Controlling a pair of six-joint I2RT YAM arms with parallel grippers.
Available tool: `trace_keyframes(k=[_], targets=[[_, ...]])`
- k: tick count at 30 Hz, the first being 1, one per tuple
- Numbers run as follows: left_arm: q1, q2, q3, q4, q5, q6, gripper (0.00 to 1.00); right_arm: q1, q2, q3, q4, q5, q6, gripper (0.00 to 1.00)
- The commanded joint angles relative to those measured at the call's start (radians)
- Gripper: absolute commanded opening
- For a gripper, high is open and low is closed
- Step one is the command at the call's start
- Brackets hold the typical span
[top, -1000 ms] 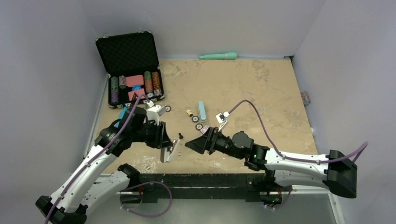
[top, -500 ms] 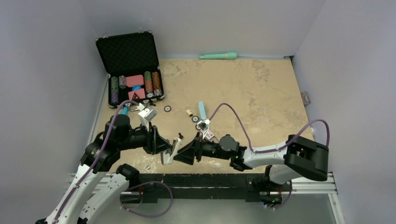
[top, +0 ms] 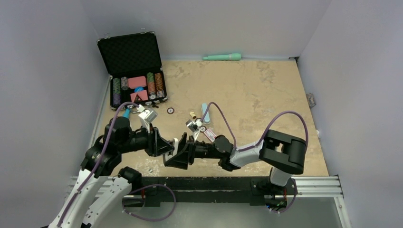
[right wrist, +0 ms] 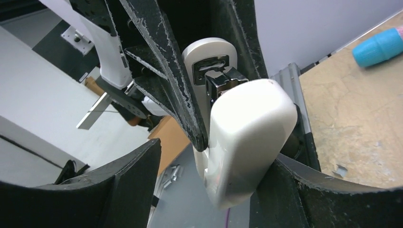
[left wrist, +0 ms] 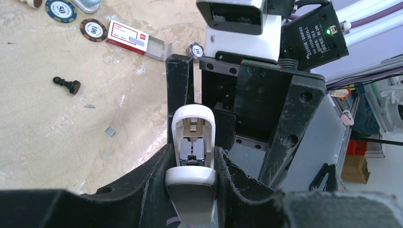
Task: Unload the staples from the stapler
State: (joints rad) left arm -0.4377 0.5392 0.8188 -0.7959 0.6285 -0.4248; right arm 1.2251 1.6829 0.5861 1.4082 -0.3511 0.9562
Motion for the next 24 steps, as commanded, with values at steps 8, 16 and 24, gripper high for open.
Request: trace_keyframes(k=[8, 16, 24], targets=[[0.014, -0.018, -0.004, 0.062, 0.027, 0.008, 0.00, 0.028, 0.051, 0.070, 0.134, -0.060, 0.020, 0.59], [0.017, -0.021, -0.003, 0.060, 0.020, 0.008, 0.00, 0.030, 0.074, 0.068, 0.156, -0.064, 0.043, 0.41], [0.016, -0.011, 0.001, 0.049, -0.009, 0.011, 0.03, 0.031, 0.066, 0.070, 0.139, -0.071, 0.047, 0.00]])
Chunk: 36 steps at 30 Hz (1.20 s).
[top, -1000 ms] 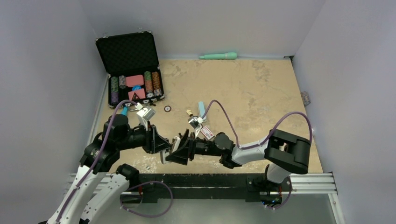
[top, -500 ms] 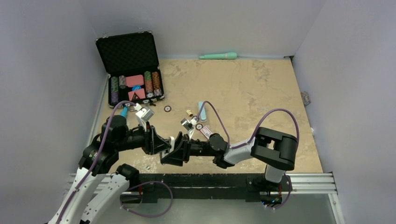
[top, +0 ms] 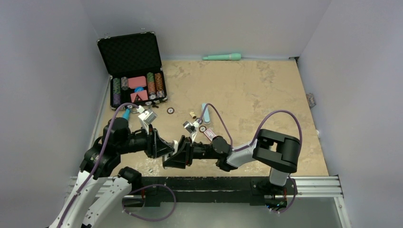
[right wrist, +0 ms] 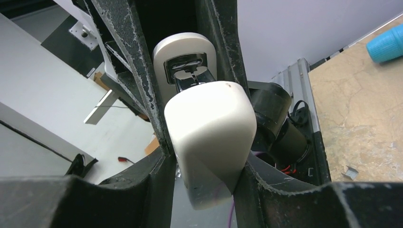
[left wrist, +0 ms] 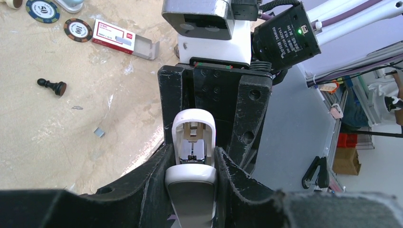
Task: Unload the staples from the stapler
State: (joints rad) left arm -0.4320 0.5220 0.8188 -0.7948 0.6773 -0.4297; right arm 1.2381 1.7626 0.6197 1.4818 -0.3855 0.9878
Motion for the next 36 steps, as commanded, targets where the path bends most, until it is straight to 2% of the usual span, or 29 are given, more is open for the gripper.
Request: trace_keyframes(k=[1, 3, 5, 7, 9, 30, 36], targets=[[0.011, 0.012, 0.006, 0.040, -0.070, 0.018, 0.15, 0.018, -0.015, 0.037, 0.057, -0.036, 0.017, 0.00], [0.012, 0.020, 0.009, 0.034, -0.082, 0.019, 0.48, 0.018, -0.022, 0.037, 0.037, -0.033, 0.018, 0.00], [0.012, 0.021, 0.011, 0.030, -0.102, 0.016, 0.72, 0.018, -0.035, 0.037, -0.002, -0.023, 0.020, 0.00], [0.014, 0.021, 0.014, 0.021, -0.126, 0.013, 0.90, 0.017, -0.053, 0.038, -0.058, -0.002, 0.017, 0.00], [0.017, 0.020, 0.016, 0.016, -0.139, 0.012, 0.99, 0.018, -0.074, 0.044, -0.136, 0.021, 0.006, 0.00], [0.058, -0.063, 0.031, -0.029, -0.324, -0.007, 1.00, 0.017, -0.345, 0.110, -0.927, 0.265, -0.069, 0.00], [0.064, -0.068, 0.040, -0.065, -0.448, -0.026, 1.00, 0.016, -0.387, 0.231, -1.290, 0.429, -0.115, 0.00]])
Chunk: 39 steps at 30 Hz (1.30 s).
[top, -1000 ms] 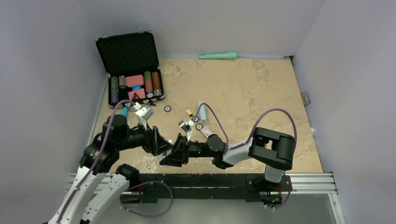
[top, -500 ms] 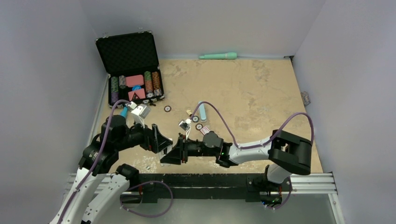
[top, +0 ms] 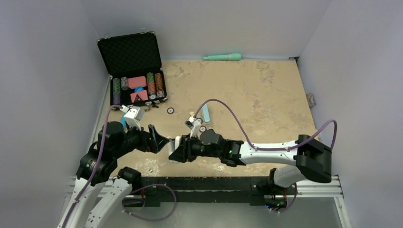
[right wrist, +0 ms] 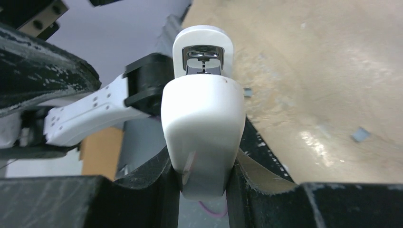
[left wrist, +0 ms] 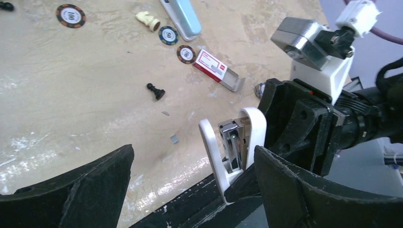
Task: Unload the staples from the stapler
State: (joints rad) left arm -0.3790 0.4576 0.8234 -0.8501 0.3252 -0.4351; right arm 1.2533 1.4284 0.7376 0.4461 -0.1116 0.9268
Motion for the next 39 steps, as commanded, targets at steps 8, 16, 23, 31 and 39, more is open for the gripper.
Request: trace_keyframes(k=[8, 16, 23, 31, 39], targets=[[0.011, -0.005, 0.033, -0.007, -0.092, -0.021, 1.00, -0.119, -0.102, 0.228, -0.525, 0.241, -0.167, 0.00], [0.011, -0.004, 0.033, -0.007, -0.090, -0.018, 1.00, -0.280, -0.061, 0.363, -0.763, 0.334, -0.241, 0.00], [0.011, 0.000, 0.032, -0.004, -0.084, -0.016, 1.00, -0.374, 0.007, 0.460, -0.904, 0.439, -0.281, 0.00], [0.011, -0.006, 0.029, -0.001, -0.073, -0.013, 1.00, -0.507, 0.069, 0.498, -0.933, 0.419, -0.361, 0.00], [0.012, -0.008, 0.025, 0.005, -0.060, -0.010, 1.00, -0.569, 0.180, 0.537, -0.932, 0.432, -0.416, 0.00]])
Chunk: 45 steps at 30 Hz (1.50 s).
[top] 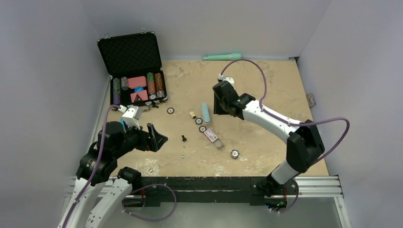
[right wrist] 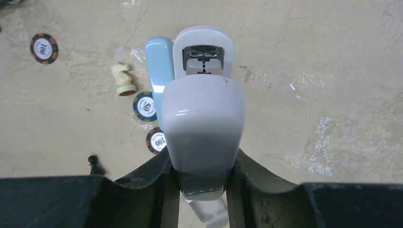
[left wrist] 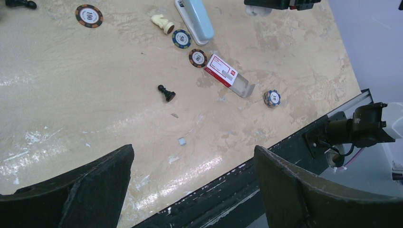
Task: Unload the staples from the stapler
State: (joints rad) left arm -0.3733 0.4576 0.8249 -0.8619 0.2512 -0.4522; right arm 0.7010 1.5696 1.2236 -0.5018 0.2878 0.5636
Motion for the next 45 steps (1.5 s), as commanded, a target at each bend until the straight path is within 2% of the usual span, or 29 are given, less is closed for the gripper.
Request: trace_keyframes(k=[1, 17, 31, 45], targets=[[0.006, -0.008, 0.024, 0.017, 0.014, 0.007, 1.00, -0.023, 0.056, 0.055, 0.018, 0.030, -0.058, 0.00], [0.018, -0.007, 0.021, 0.027, 0.042, 0.013, 0.99, -0.048, 0.265, 0.086, 0.094, -0.056, -0.104, 0.00], [0.049, 0.001, 0.017, 0.036, 0.079, 0.018, 0.98, -0.076, 0.317, 0.077, 0.128, -0.088, -0.112, 0.00], [0.059, 0.007, 0.014, 0.043, 0.094, 0.018, 0.99, -0.079, 0.306, 0.085, 0.098, -0.050, -0.111, 0.48]])
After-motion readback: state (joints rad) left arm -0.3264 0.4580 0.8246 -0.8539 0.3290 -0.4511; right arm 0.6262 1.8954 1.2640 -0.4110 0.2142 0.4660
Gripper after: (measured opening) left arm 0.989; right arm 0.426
